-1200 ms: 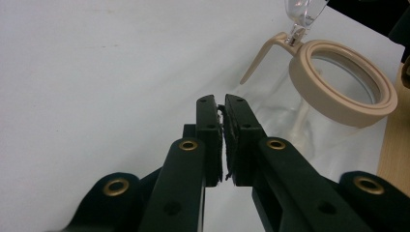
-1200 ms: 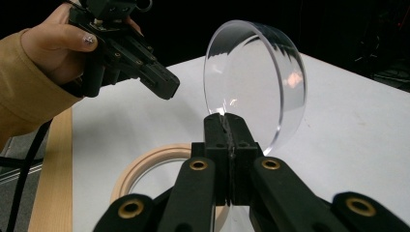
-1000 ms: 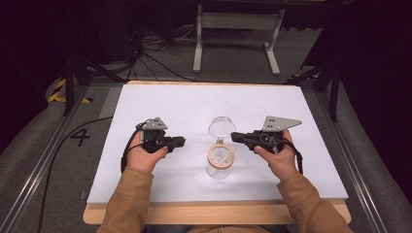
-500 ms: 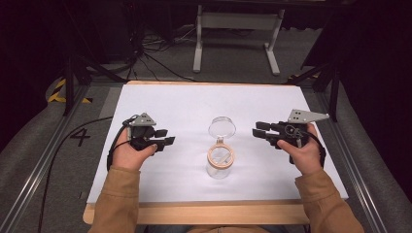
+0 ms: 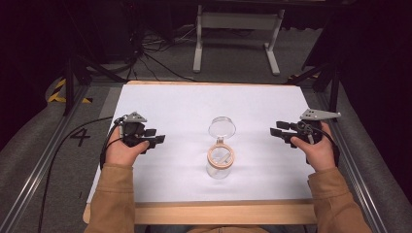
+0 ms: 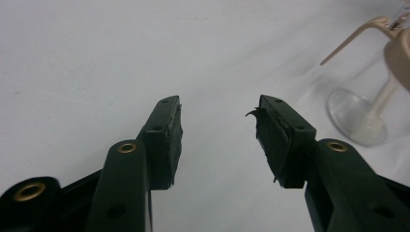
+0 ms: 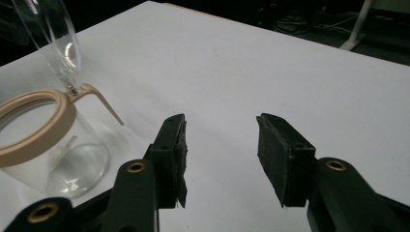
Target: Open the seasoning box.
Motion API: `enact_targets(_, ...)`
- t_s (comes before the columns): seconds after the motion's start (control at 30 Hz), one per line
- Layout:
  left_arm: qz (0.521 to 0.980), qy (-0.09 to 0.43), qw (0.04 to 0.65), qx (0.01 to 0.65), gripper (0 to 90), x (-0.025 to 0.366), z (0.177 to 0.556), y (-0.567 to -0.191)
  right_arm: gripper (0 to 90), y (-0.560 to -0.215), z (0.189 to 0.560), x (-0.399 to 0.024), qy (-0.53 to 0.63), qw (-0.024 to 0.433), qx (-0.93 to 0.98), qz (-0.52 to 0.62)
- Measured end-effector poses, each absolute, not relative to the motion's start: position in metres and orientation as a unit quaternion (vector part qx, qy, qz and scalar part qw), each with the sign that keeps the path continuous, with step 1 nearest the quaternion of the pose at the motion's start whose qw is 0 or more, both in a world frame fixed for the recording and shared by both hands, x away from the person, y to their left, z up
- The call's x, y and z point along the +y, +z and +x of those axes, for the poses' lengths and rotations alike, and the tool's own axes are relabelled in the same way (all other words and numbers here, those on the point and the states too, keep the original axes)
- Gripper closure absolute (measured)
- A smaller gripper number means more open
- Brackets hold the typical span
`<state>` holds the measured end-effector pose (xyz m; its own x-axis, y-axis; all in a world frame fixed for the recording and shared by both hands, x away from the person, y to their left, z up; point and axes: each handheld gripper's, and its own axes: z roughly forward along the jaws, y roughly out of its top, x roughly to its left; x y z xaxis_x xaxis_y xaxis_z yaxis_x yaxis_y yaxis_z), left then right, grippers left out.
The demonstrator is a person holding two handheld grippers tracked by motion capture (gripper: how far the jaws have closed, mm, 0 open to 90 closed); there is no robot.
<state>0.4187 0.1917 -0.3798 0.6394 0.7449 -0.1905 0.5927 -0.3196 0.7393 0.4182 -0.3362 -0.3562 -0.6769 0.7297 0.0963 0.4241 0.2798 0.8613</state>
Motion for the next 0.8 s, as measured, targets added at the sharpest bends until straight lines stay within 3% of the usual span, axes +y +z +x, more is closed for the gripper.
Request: enact_targets(0.8, 0.825, 0.088, 0.363, 0.425, 34.9, 0.184, 0.435, -0.412, 47.7, -0.418, 0.443, -0.350, 0.361, 0.149, 0.822, 0.414)
